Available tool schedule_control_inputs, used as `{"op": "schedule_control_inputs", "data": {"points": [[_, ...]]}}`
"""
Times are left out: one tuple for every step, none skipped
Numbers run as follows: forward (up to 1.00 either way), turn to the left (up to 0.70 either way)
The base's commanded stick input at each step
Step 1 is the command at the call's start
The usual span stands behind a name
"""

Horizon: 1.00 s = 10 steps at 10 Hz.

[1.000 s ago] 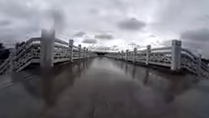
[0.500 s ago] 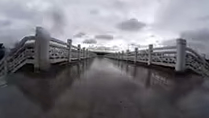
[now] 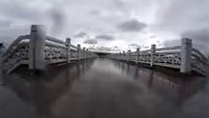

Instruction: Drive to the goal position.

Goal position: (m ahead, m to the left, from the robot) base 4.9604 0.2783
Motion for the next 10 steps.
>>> {"op": "schedule_control_inputs", "data": {"points": [[0.53,0.00],[0.53,0.00],[0.54,0.00],[0.54,0.00],[0.54,0.00],[0.54,0.00],[0.54,0.00],[0.56,0.00],[0.56,0.00],[0.57,0.00]]}}
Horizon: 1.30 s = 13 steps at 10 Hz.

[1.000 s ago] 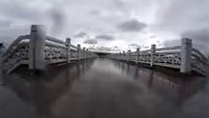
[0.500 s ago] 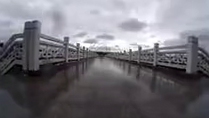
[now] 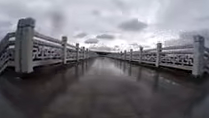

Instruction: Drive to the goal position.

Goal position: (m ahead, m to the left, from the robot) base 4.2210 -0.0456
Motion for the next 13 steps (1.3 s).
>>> {"op": "schedule_control_inputs", "data": {"points": [[0.56,0.00],[0.57,0.00],[0.57,0.00],[0.57,0.00],[0.57,0.00],[0.57,0.00],[0.57,0.00],[0.57,0.00],[0.57,0.00],[0.57,0.00],[0.57,0.00],[0.57,0.00],[0.57,0.00]]}}
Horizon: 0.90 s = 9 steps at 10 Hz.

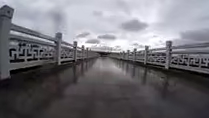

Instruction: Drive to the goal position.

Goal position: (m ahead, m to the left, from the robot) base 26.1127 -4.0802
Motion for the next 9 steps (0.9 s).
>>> {"op": "schedule_control_inputs", "data": {"points": [[0.57,0.00],[0.57,0.00],[0.57,0.00],[0.57,0.00],[0.57,0.00],[0.57,0.00],[0.57,0.00],[0.57,0.01],[0.57,0.03]]}}
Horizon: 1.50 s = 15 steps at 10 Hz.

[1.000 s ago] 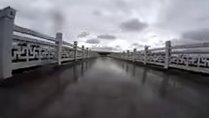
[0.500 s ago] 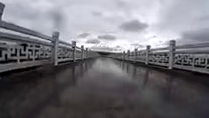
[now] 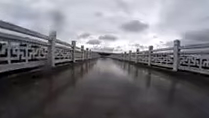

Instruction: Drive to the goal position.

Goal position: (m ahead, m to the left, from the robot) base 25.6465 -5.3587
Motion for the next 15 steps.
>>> {"op": "schedule_control_inputs", "data": {"points": [[0.57,0.04],[0.56,0.05],[0.56,0.03],[0.56,0.00],[0.54,0.00],[0.53,0.00],[0.53,0.00],[0.53,0.00],[0.53,0.00],[0.53,0.00],[0.47,0.00],[0.40,0.00],[0.40,0.00],[0.40,0.00],[0.40,0.00]]}}
